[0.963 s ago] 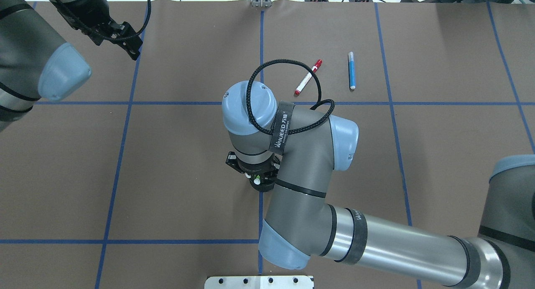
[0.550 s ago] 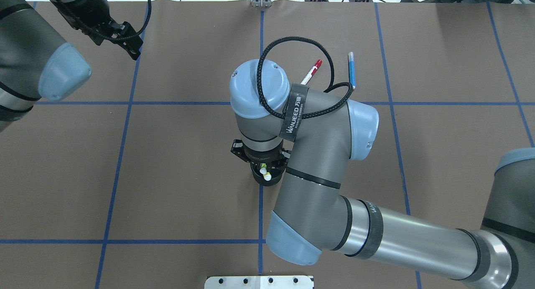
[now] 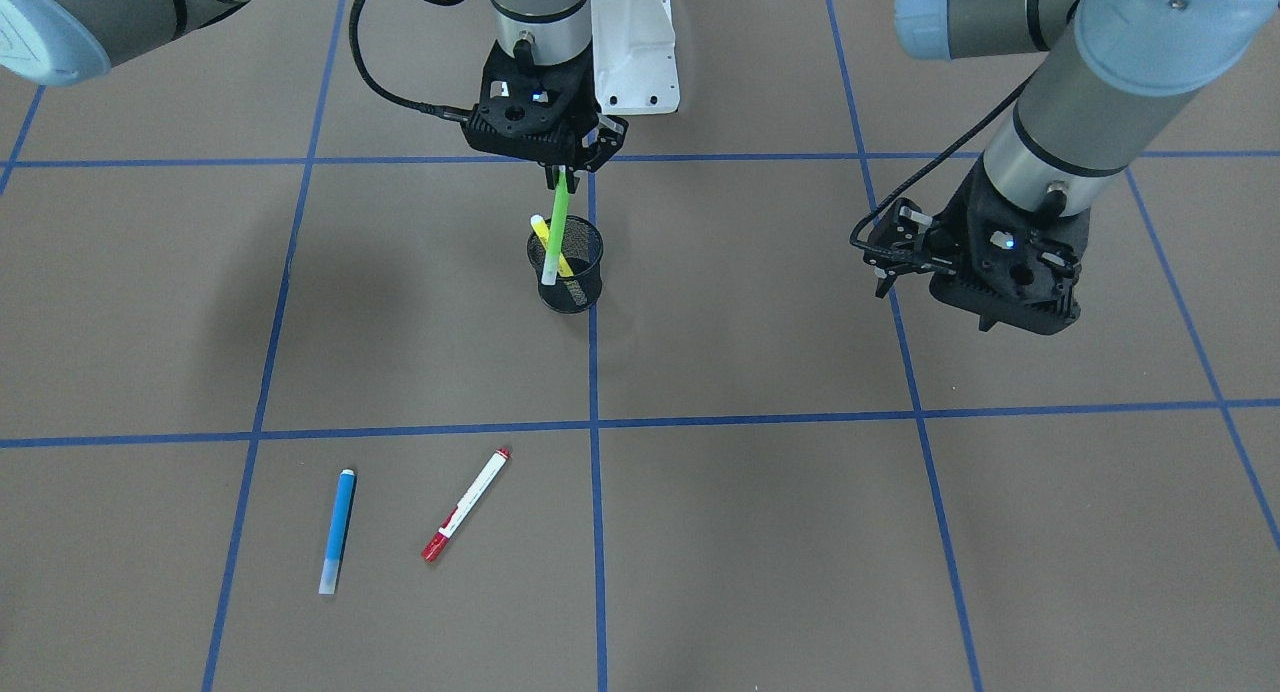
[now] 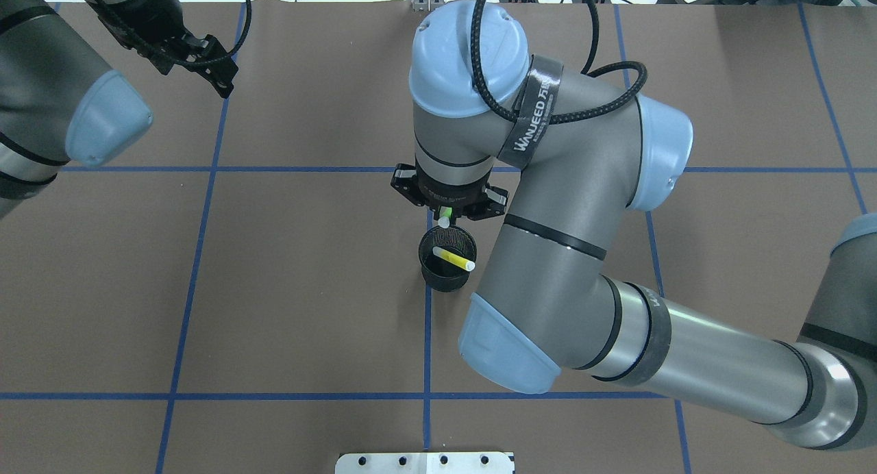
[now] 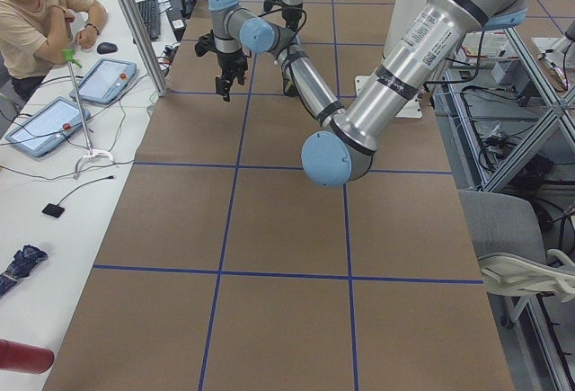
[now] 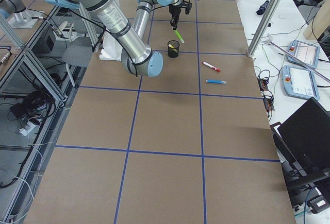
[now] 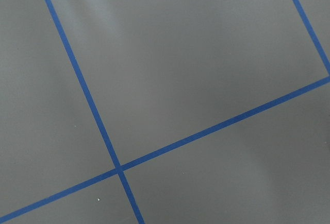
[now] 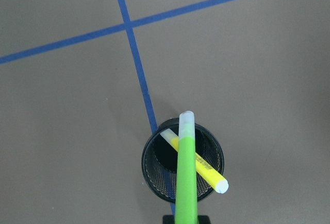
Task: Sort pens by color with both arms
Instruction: 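Lift the green marker out of the cup with the right gripper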
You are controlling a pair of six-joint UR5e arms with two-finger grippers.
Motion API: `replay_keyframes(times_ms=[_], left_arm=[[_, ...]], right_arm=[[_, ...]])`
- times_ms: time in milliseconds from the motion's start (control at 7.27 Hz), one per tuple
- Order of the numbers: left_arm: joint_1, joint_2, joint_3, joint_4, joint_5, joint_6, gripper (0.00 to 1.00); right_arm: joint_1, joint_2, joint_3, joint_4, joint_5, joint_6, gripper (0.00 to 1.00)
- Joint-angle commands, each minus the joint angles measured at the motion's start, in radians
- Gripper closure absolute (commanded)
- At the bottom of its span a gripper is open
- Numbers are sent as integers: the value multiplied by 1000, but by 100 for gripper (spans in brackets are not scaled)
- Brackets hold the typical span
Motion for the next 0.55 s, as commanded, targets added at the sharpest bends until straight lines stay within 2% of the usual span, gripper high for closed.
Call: replay_keyframes(times_ms=[0, 275, 413], left_arm=[[2, -2, -9, -1, -1, -21, 0], [2, 0, -13, -1, -1, -22, 0], [7, -2, -14, -3, -1, -33, 0]], right_arm=[[26, 20, 1, -1, -115, -11, 100], [29, 20, -39, 14, -233, -70, 100], [31, 20, -98, 92, -282, -70, 100]])
